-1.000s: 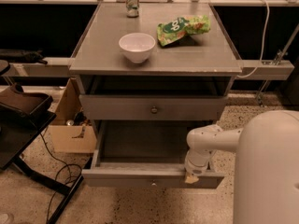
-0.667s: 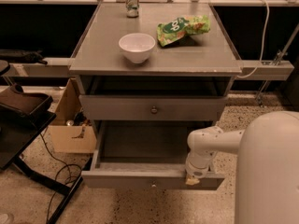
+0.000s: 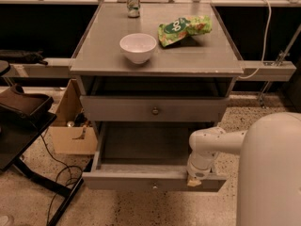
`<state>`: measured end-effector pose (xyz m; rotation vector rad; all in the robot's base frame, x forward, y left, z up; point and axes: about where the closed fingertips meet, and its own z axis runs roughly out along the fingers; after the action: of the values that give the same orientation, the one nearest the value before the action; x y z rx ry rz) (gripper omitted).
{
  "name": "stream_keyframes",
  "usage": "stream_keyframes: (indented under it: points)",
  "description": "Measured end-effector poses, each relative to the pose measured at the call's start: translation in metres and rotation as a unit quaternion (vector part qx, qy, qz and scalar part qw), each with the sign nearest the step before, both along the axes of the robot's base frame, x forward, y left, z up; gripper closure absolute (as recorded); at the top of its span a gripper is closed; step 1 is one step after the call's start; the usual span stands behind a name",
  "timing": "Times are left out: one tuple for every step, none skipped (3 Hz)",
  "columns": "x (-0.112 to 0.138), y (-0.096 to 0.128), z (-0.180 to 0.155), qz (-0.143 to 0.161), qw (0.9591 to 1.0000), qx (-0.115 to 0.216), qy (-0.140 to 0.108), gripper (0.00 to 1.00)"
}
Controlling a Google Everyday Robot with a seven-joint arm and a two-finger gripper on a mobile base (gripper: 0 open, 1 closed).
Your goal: Open middle drawer
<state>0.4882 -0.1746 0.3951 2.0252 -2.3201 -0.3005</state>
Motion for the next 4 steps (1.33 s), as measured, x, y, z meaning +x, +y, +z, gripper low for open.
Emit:
stream_keyframes:
  points:
    - [-0.0015, 0.0009, 0.0031, 0.002, 1.0000, 0.004, 0.005, 1.00]
    - [-0.0012, 0.0009, 0.0031, 0.002, 1.0000, 0.004, 0.005, 0.85]
    - [-0.0012, 0.0009, 0.0031, 0.002, 1.0000, 0.004, 0.005, 0.61]
    - [-0.0003, 0.0052, 0.0084, 0.023, 0.9997, 0.007, 0.001, 0.30]
